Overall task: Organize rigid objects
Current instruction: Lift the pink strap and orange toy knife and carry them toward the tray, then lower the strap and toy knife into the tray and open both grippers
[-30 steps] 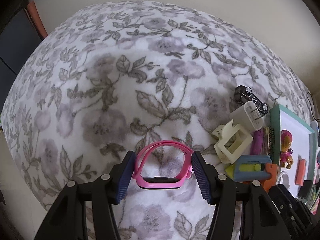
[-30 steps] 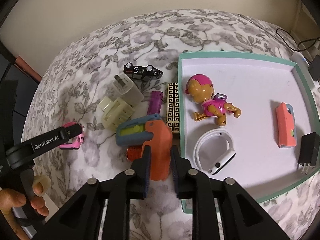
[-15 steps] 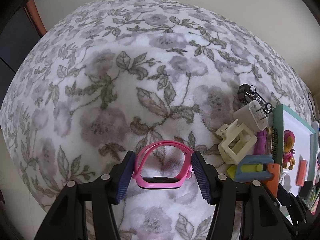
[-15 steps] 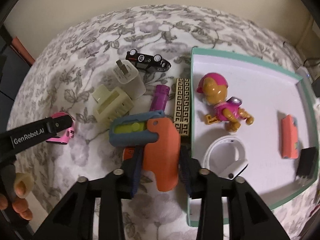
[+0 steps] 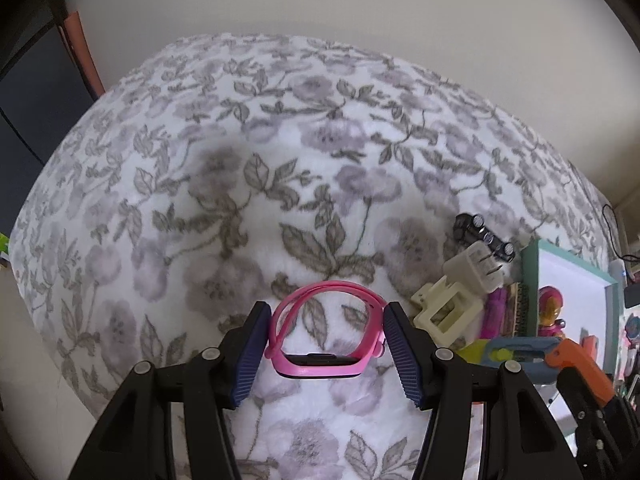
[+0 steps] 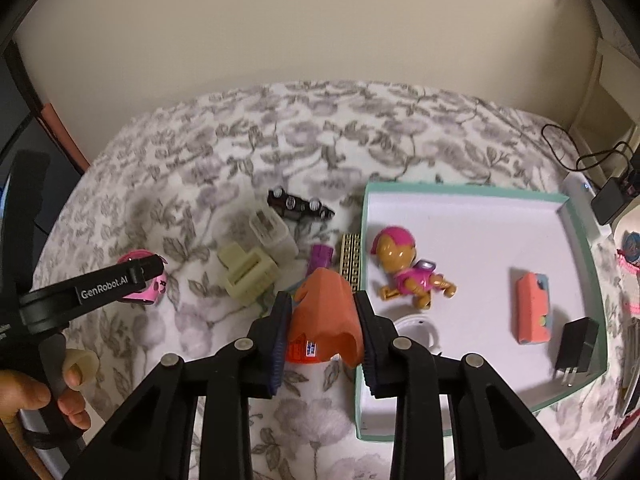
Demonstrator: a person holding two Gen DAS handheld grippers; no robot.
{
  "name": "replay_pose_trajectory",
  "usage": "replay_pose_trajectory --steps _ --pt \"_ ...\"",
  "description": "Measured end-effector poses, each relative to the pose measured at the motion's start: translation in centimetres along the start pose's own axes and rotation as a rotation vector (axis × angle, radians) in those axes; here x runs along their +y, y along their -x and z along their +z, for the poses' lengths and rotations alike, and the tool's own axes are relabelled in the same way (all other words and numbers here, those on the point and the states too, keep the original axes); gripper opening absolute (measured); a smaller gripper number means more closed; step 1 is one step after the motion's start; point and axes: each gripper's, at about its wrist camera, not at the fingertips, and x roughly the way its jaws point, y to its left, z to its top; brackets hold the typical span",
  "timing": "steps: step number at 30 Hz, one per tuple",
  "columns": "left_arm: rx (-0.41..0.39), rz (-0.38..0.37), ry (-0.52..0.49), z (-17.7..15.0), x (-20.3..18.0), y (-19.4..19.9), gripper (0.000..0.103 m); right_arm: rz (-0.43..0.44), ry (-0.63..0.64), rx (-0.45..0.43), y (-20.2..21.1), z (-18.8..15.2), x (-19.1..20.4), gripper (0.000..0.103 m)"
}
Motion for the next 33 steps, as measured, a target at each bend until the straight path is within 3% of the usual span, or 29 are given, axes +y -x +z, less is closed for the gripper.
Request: replay_pose_trajectory --steps 15,19,33 --pt "-0.070 0.003 -0.019 0.6 -0.8 2.6 0.061 0.009 -0.010 -0.099 3.9 1.0 -1.0 0.027" --pt "-0.077 0.005 -0.030 0.6 -1.3 2.8 0.061 0.011 -0.016 -0.094 3.9 1.1 -1.4 0.022" --pt "-0.095 0.003 -0.060 0.4 -2.7 3.6 0.061 0.023 -0.035 -0.119 5.0 1.2 -2.4 0.022"
